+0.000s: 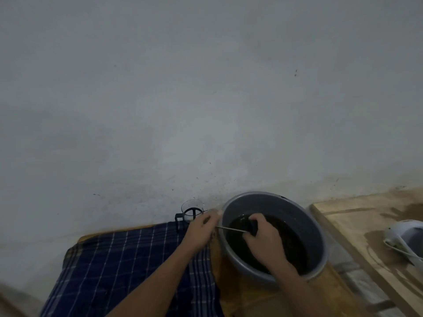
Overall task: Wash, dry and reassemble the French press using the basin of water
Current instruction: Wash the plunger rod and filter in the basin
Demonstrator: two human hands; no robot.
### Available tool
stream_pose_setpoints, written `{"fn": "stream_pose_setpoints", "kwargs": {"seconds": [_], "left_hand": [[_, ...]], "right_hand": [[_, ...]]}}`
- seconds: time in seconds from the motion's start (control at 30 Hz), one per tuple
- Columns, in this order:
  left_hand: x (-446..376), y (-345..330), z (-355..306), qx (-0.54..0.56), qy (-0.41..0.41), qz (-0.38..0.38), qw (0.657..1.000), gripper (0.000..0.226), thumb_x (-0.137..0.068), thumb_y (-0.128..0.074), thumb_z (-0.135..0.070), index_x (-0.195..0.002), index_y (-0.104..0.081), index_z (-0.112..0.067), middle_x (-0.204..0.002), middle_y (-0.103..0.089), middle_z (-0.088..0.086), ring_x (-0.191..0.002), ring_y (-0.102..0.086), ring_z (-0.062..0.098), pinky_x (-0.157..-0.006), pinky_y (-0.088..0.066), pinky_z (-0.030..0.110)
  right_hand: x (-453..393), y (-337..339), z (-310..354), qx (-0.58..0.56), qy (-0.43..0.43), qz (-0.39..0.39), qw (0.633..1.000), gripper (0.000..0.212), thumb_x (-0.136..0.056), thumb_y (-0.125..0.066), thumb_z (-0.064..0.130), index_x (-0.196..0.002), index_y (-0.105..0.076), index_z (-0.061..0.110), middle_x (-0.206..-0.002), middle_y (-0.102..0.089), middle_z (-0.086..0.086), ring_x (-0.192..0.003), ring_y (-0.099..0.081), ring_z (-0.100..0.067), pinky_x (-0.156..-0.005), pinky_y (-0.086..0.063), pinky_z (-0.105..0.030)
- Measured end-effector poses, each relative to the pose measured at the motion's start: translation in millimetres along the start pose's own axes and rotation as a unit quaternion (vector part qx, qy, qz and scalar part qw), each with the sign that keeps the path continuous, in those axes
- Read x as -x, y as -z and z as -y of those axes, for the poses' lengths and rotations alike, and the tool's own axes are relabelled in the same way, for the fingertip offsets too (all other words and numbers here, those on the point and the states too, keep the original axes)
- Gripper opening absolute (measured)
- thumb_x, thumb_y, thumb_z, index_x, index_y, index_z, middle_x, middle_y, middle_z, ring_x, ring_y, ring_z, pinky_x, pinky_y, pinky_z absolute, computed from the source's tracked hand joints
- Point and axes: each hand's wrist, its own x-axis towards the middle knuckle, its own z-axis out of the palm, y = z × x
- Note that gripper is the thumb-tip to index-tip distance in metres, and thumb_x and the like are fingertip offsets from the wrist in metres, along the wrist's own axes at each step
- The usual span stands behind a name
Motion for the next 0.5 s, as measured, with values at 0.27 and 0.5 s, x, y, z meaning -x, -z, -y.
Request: {"fn": "stream_pose_setpoints", "kwargs": {"seconds": [0.27,0.5], "left_hand": [[30,62,65,0.051,0.081,-0.011,0.995,0.045,-0.096,-0.047,-0.049,-0.075,-0.059,-0.011,-0.067,-0.056,0.011,-0.064,-0.055,0.021,-0.064,-0.045,0.032],[41,61,67,-0.112,0.061,0.015,0.992,0.043,-0.096,-0.051,-0.047,-0.071,-0.051,-0.012,-0.062,-0.055,0.0,-0.057,-0.053,0.01,-0.062,-0.044,0.025]], "right_hand": [[26,-70,29,0.025,0.063,0.073,0.995,0.044,-0.088,-0.061,0.024,-0.125,-0.041,0.037,-0.124,-0.048,0.008,-0.107,-0.053,-0.008,-0.094,-0.051,-0.032],[22,-82,4,0.061,0.047,0.122,0.989,0.046,-0.088,-0.061,0.02,-0.126,-0.038,0.031,-0.127,-0.05,0.002,-0.107,-0.055,-0.015,-0.088,-0.052,-0.032]]}}
